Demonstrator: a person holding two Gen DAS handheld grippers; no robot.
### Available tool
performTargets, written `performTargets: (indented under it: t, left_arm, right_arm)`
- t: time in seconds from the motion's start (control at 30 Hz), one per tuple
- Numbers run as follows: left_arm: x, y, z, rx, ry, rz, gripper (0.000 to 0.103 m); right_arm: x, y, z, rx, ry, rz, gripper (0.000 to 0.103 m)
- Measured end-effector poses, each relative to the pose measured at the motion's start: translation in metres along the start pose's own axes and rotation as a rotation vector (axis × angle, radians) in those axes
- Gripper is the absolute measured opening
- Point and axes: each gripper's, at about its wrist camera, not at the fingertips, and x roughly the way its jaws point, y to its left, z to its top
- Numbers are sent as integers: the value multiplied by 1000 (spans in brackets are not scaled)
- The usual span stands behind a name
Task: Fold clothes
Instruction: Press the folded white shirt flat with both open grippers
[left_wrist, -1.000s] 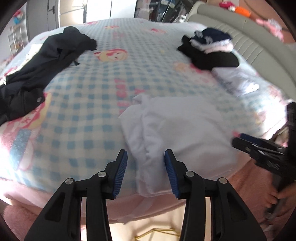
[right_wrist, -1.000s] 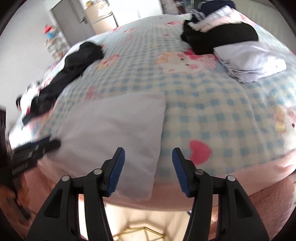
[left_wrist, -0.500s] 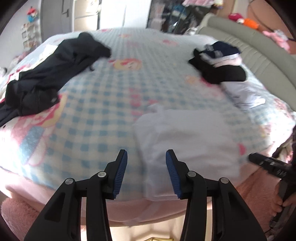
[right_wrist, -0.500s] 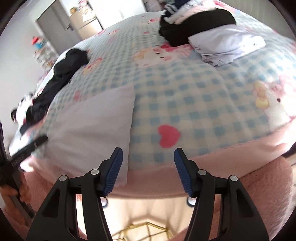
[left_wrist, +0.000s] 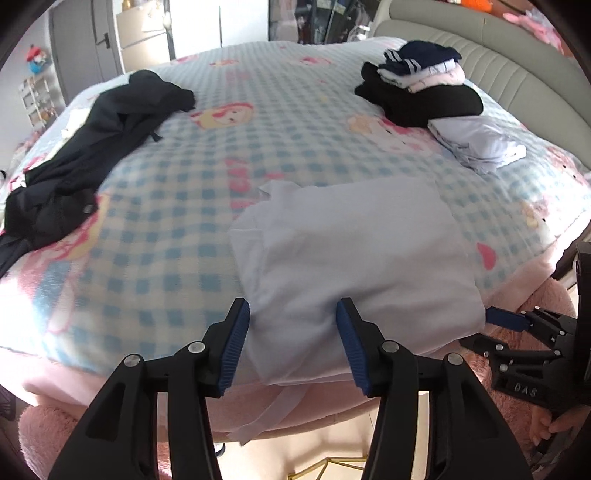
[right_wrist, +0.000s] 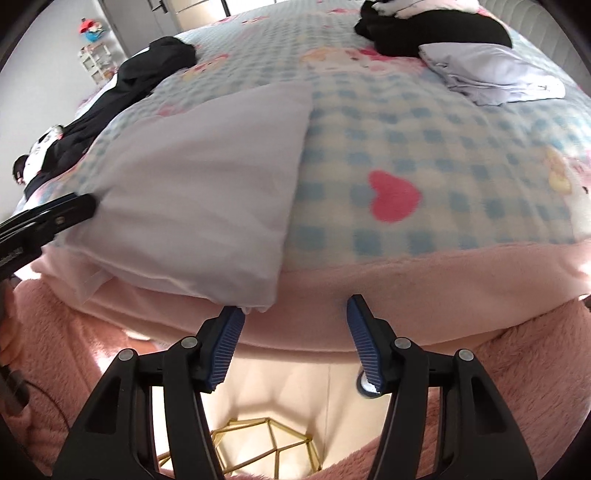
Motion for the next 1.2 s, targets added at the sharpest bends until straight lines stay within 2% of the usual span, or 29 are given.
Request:
performTargets:
  t: [0.1, 0.27, 0.4, 0.7, 0.97, 1.07, 1.13, 1.2]
  left_arm:
    - [-1, 1, -5, -8, -3, -30, 52]
    - [21, -4, -13, 25, 64, 40, 53]
    - [21, -5, -12, 57, 58, 76, 57]
    - [22, 14, -15, -6, 75, 69, 57]
    - [10, 35, -13, -117, 54, 0, 58]
    - [5, 44, -12, -161, 45, -28, 58]
    - [2, 49, -11, -190, 39, -47, 56]
    - [-3, 58, -7, -224, 9, -63, 56]
  right_arm:
    - [-2, -2, 1, 7, -17, -9, 59]
    - [1, -2, 4, 19, -15, -26, 59]
    - [6, -4, 7, 34, -11, -25, 58]
    - [2, -12, 4, 46, -25, -37, 58]
    - [-2, -19, 1, 39, -32, -69, 58]
    - [-9, -29, 1, 67, -22, -138, 54]
    - [-29, -39, 3, 101, -45, -76, 54]
    - [-45, -35, 9, 73, -85, -64, 54]
